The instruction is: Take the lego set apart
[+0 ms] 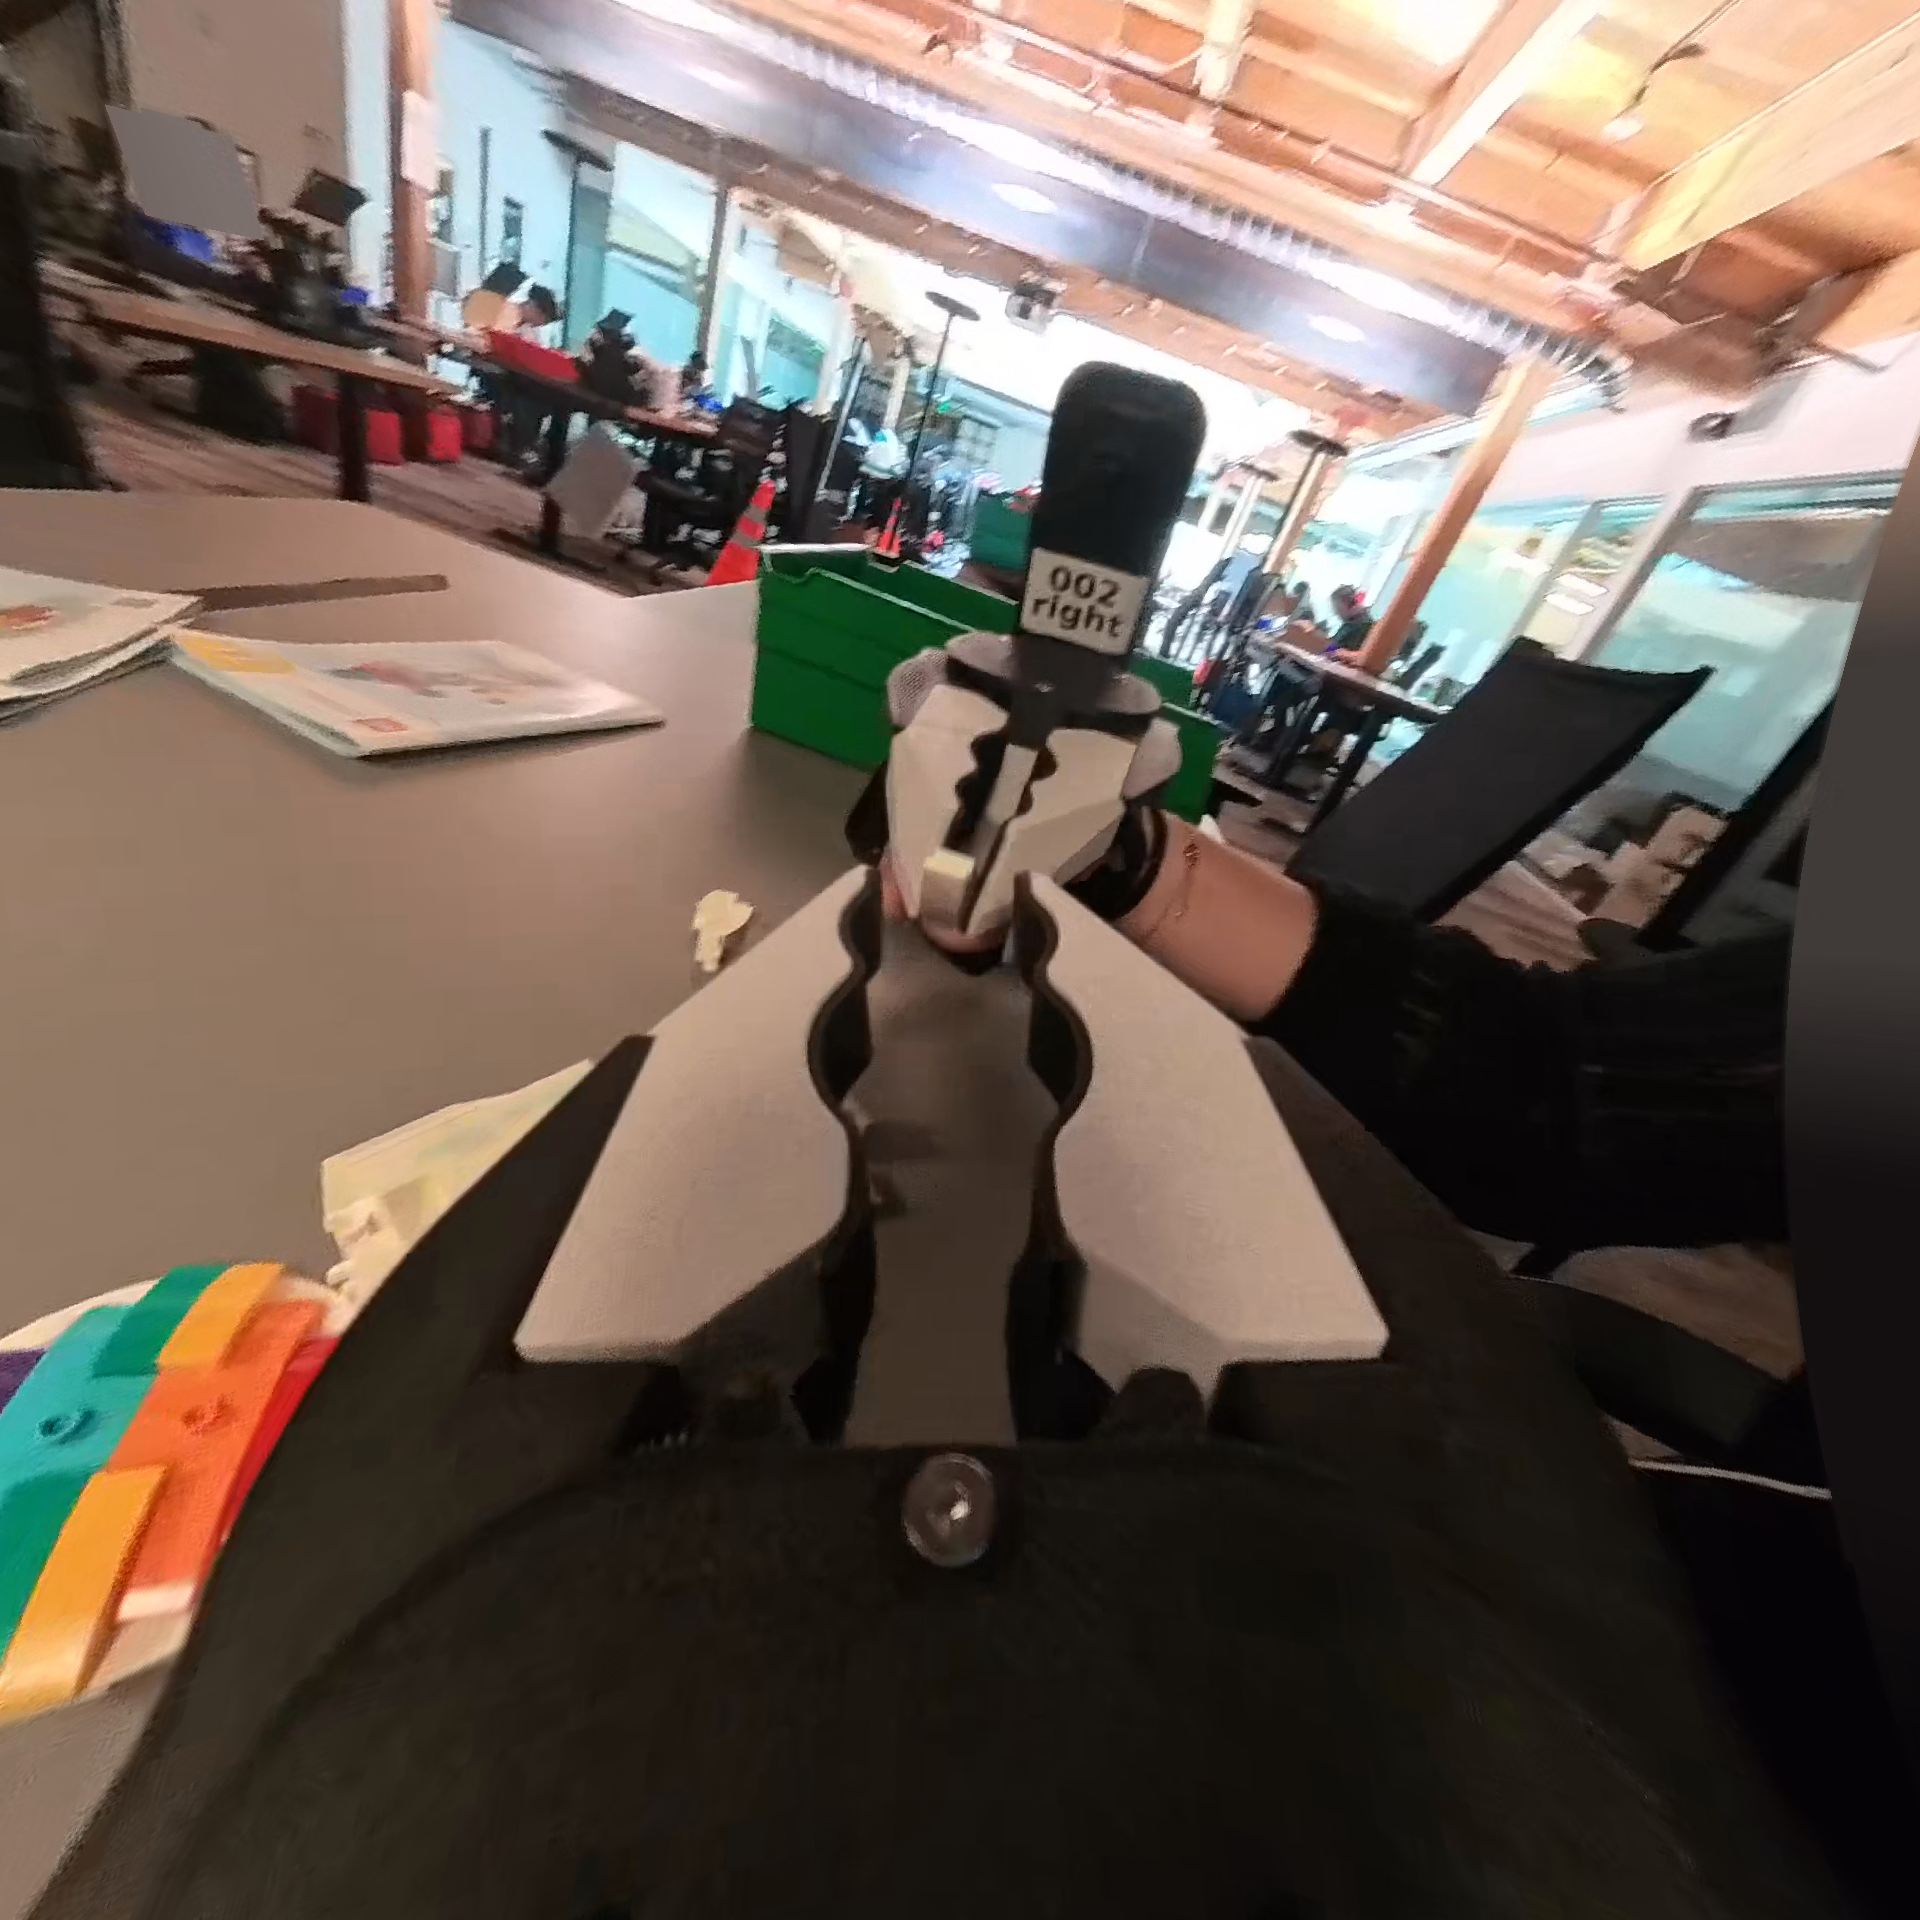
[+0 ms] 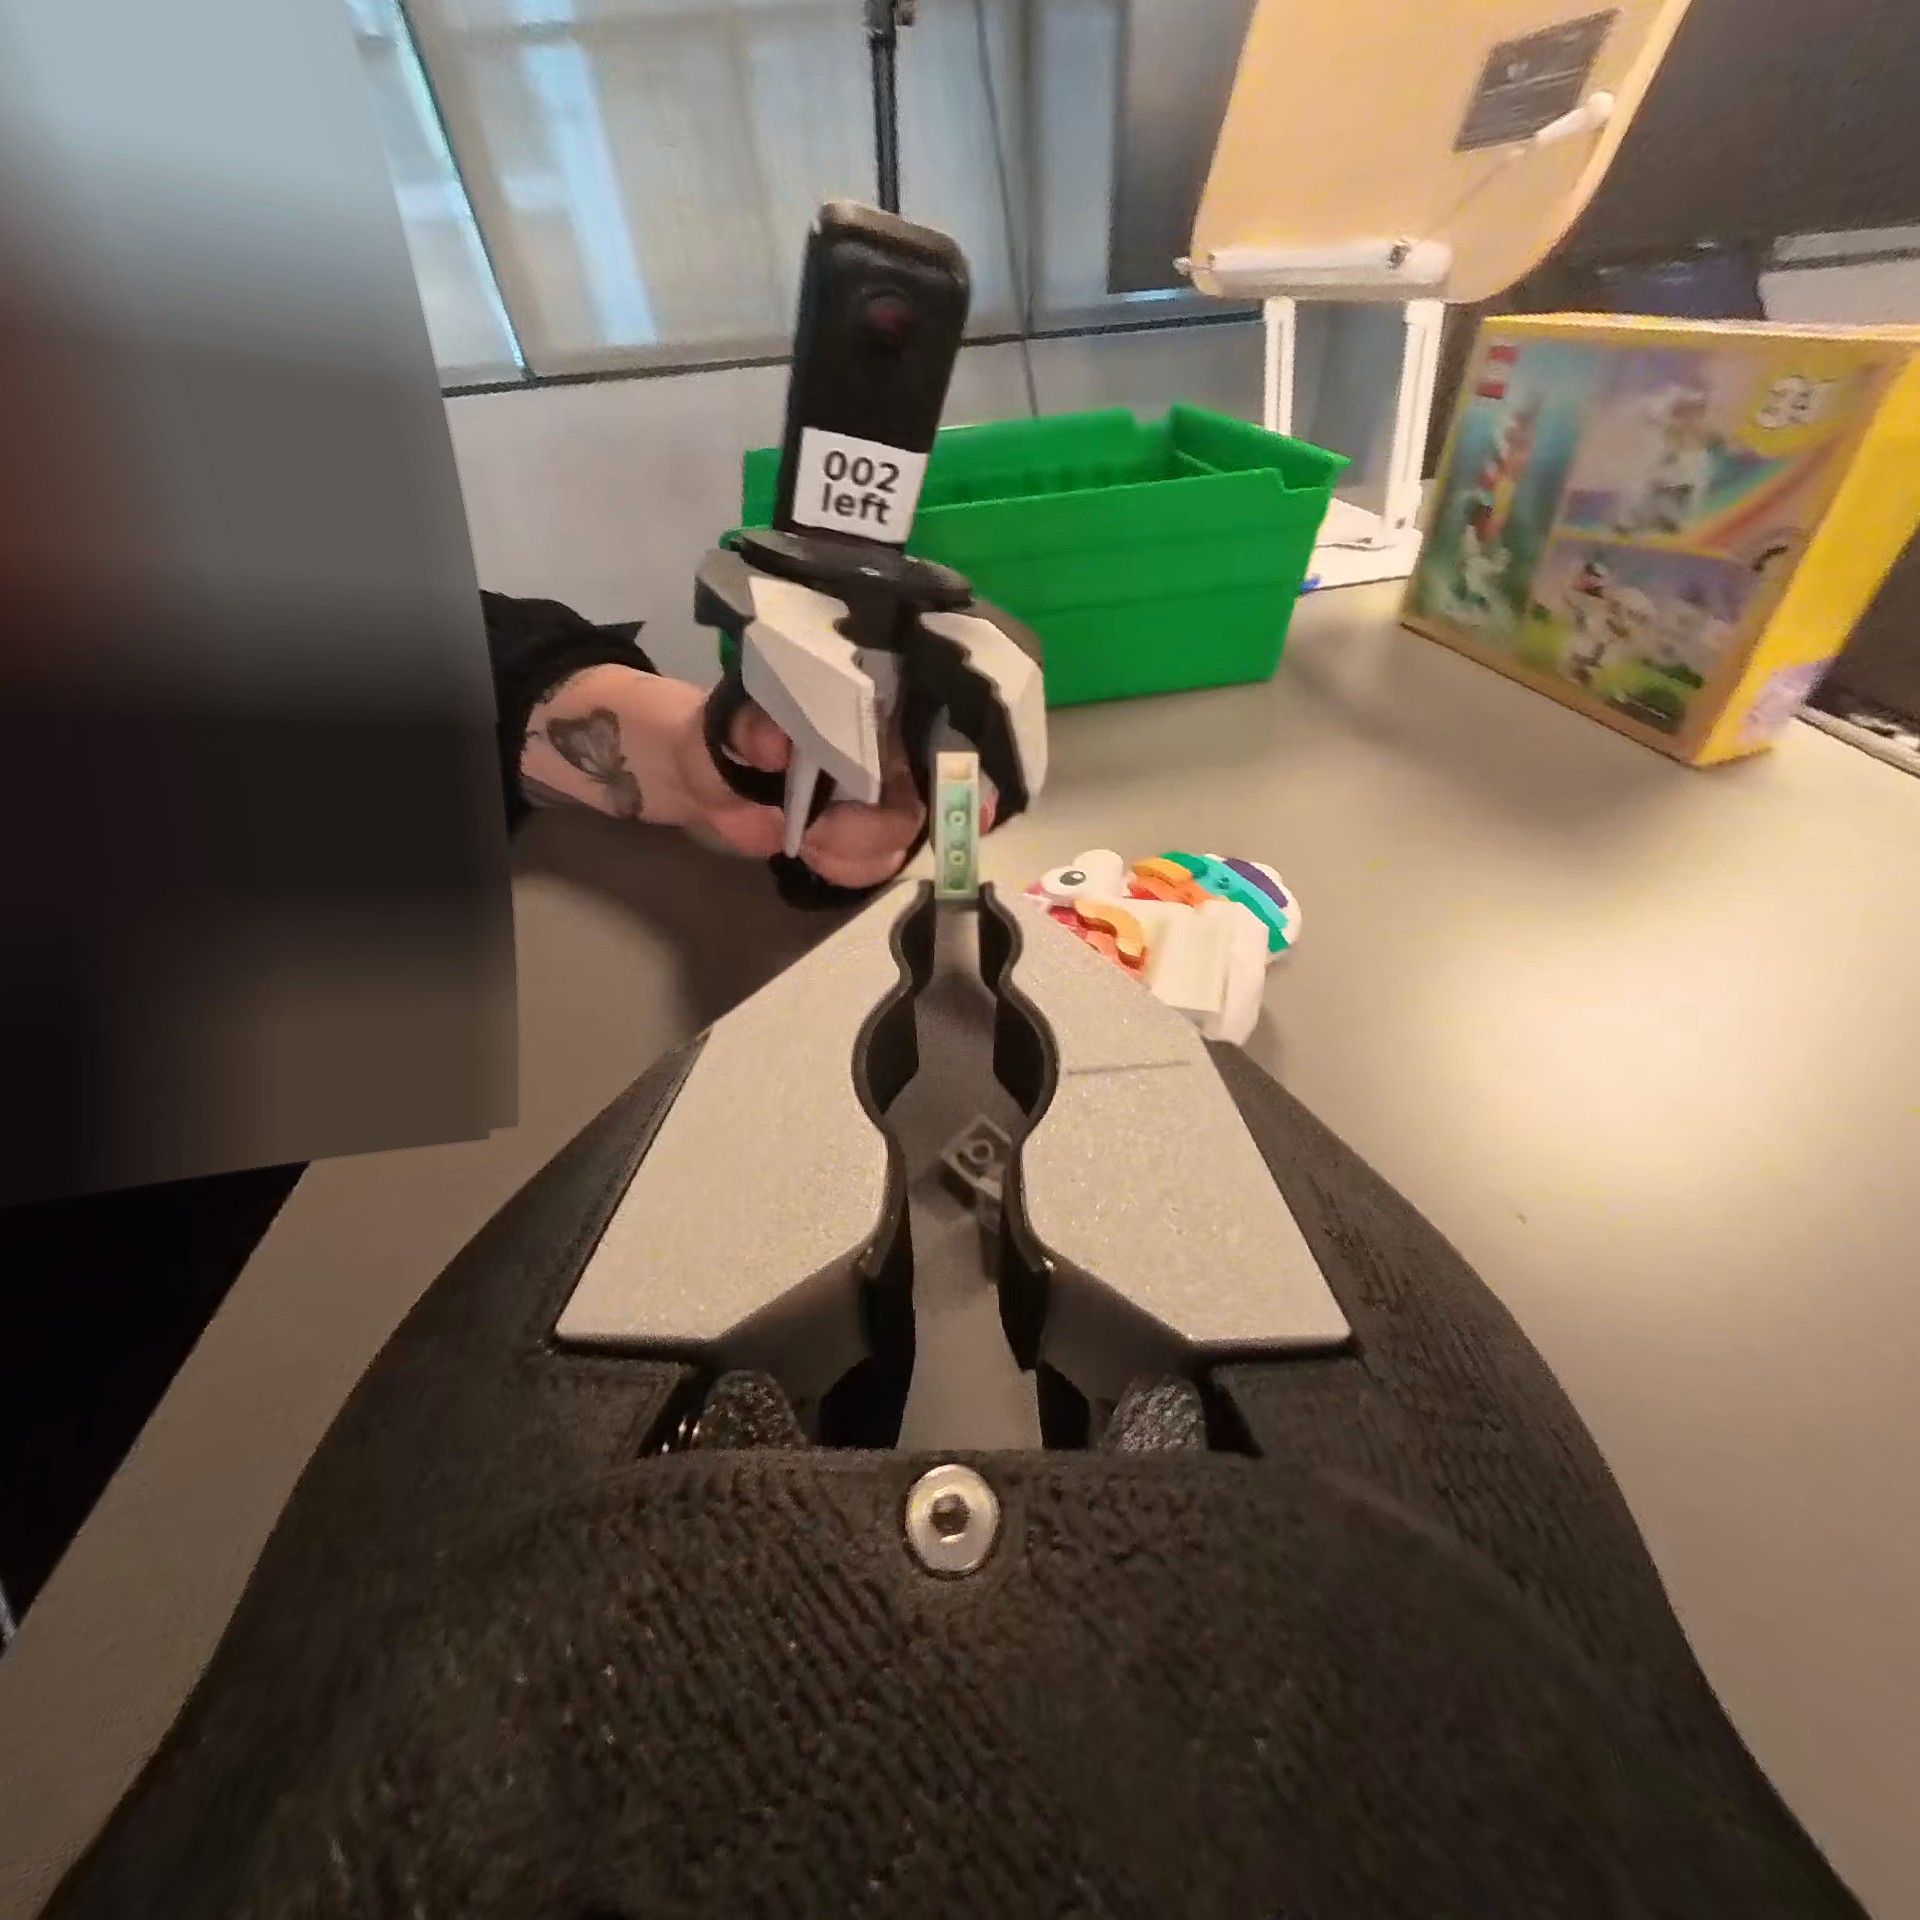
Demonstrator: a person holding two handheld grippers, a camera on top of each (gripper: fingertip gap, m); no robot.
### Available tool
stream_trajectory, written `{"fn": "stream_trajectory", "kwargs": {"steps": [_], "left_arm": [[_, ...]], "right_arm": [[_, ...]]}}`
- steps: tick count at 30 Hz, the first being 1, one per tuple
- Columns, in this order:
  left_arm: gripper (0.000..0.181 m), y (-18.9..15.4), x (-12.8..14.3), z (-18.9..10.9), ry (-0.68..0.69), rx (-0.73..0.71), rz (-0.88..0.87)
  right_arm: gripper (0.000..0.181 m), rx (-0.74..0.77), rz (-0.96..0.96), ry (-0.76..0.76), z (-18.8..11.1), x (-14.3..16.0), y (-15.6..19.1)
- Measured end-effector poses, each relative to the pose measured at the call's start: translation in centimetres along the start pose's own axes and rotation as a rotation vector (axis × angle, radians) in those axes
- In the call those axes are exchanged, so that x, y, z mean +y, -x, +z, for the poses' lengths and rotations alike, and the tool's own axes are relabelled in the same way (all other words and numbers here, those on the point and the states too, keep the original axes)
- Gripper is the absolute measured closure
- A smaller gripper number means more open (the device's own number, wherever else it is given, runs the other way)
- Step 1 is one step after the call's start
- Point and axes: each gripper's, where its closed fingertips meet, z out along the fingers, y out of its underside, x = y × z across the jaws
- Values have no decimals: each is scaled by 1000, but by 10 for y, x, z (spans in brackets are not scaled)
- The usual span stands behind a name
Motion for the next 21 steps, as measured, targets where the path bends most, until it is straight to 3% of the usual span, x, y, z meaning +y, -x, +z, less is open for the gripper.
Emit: {"fn": "stream_trajectory", "kwargs": {"steps": [2,5,8,13,15,18,21], "left_arm": [[173,-3,0,0,2,23,10],[171,-5,-1,-2,9,45,-2],[159,-2,3,-1,31,38,-14],[174,-8,3,0,11,48,66],[174,-7,6,0,56,32,104],[174,-3,15,-3,153,15,124],[174,-1,21,-5,213,11,131]], "right_arm": [[176,-22,-8,-3,4,1,4],[175,-36,-7,-36,4,-3,6],[176,-42,-6,-73,3,-10,7],[176,-39,-16,-65,4,-9,8],[175,-5,-60,-41,4,-6,6],[160,31,-124,0,2,-4,5],[164,6,-129,10,2,-3,10]]}}
